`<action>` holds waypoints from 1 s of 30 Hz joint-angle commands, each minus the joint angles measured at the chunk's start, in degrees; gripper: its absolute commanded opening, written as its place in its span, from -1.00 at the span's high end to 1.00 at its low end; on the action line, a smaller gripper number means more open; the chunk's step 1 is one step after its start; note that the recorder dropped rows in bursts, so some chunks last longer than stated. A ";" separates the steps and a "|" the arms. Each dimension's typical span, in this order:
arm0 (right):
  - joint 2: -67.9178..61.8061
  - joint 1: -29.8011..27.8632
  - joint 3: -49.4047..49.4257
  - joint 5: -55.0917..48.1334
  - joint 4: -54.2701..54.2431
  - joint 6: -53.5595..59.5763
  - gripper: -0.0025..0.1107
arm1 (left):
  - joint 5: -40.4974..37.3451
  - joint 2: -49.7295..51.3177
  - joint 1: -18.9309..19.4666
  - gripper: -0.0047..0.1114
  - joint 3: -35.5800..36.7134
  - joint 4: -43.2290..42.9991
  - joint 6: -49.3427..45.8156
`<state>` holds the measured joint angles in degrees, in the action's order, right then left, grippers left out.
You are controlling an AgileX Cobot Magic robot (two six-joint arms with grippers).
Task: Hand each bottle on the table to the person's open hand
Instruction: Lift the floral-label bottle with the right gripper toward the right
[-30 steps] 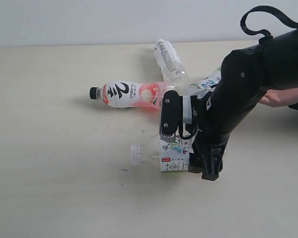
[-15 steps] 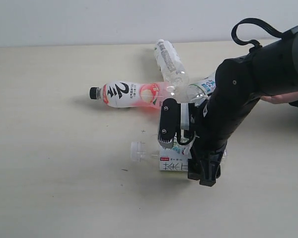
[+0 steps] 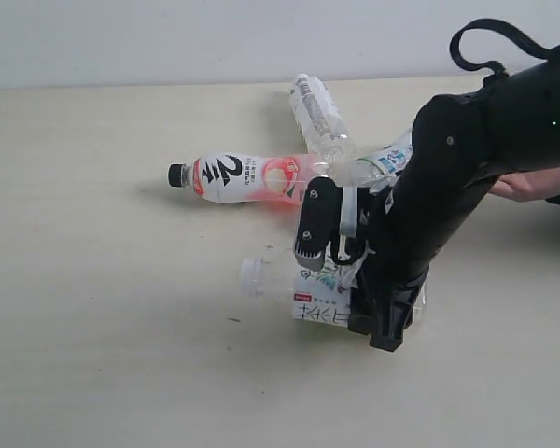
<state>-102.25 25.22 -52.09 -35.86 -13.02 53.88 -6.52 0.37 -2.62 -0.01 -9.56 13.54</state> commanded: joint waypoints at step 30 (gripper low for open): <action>23.38 -27.79 -3.82 -8.03 16.94 -52.00 0.96 | 0.30 -0.37 -0.35 0.90 0.01 -0.40 0.30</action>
<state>-76.15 -0.30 -55.57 -45.04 7.77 2.09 -6.52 0.37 -2.62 -0.01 -9.56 13.54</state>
